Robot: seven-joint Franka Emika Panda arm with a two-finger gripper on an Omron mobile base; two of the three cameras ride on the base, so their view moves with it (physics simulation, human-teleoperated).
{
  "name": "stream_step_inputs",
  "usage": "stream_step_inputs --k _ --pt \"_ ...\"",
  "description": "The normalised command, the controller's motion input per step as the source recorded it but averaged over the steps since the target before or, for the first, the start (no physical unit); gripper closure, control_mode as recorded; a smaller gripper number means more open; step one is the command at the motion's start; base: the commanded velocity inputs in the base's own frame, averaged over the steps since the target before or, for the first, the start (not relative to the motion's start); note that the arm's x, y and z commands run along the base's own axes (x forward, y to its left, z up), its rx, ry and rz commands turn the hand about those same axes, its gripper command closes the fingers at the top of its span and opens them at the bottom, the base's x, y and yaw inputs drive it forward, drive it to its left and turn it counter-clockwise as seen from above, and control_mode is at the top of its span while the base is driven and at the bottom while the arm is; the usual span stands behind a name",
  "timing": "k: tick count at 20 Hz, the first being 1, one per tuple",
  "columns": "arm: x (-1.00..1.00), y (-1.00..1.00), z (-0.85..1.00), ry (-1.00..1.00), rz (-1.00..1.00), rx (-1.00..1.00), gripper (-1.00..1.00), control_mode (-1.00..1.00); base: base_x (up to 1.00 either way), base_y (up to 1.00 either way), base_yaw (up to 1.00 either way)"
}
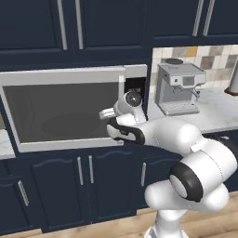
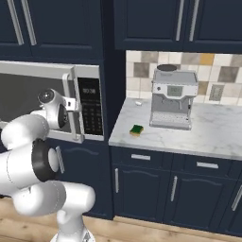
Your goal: Place the sponge inside the microwave to prepare for sanitizing.
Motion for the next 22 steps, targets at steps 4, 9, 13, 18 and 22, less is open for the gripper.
stream_step_inputs --k 4,9,13,18,22 --pt "-0.37 0.47 -0.01 0.05 0.0 -0.04 1.0 -1.0 0.0 0.0 0.0" --pt "-0.35 0.46 0.0 0.08 0.0 -0.01 1.0 -1.0 0.0 0.0 0.0" --pt "-0.37 0.46 0.0 0.08 0.0 0.0 1.0 -1.0 0.0 0.0 0.0" --pt "-0.42 0.5 0.0 0.05 0.0 0.0 1.0 -1.0 0.0 0.0 0.0" --pt "-0.42 0.54 0.0 0.0 -0.01 0.0 1.0 -1.0 0.0 0.0 0.0"
